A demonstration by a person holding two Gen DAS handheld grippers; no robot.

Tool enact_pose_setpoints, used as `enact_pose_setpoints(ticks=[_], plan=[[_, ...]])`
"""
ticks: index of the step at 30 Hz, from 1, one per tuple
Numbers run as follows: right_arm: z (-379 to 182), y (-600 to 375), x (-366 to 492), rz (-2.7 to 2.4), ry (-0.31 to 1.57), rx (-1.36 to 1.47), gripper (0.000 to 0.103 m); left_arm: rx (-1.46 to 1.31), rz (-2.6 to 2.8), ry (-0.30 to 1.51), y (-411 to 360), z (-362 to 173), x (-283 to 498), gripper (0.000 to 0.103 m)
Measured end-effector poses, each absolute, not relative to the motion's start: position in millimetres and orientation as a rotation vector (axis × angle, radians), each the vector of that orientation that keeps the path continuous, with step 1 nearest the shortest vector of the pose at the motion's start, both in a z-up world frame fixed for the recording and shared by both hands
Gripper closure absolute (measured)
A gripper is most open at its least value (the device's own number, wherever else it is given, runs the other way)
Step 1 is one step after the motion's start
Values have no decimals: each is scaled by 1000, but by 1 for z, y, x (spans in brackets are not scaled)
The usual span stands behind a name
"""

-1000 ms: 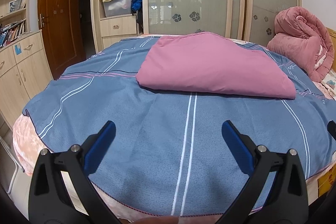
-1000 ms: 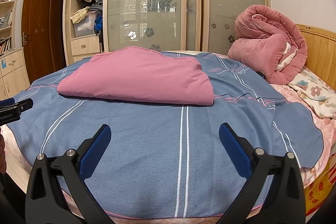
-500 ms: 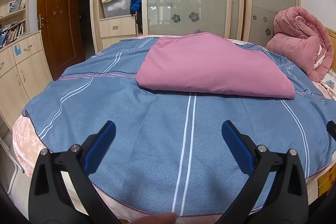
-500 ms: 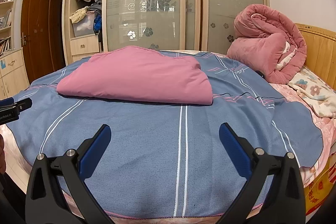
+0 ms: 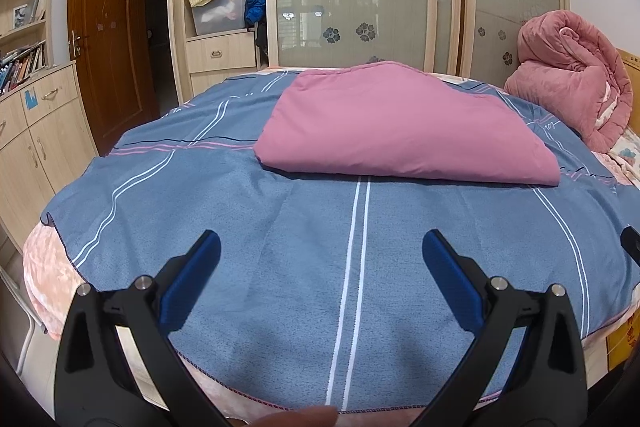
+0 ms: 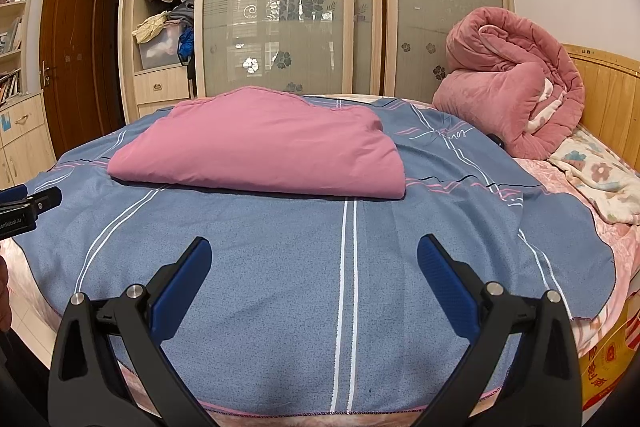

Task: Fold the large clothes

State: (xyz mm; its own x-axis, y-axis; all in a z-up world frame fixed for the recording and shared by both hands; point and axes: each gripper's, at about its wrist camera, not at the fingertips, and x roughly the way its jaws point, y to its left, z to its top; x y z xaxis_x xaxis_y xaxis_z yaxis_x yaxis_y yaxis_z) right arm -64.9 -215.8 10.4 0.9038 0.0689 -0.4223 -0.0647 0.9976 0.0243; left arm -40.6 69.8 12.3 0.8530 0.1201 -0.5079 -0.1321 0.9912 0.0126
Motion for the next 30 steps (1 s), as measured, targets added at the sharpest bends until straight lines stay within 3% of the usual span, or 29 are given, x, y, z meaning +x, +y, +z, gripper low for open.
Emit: enact_pose_setpoints(ticks=[30], plan=[[10, -218, -63, 67, 439, 9, 1, -16, 130, 535, 71, 8, -40, 2]])
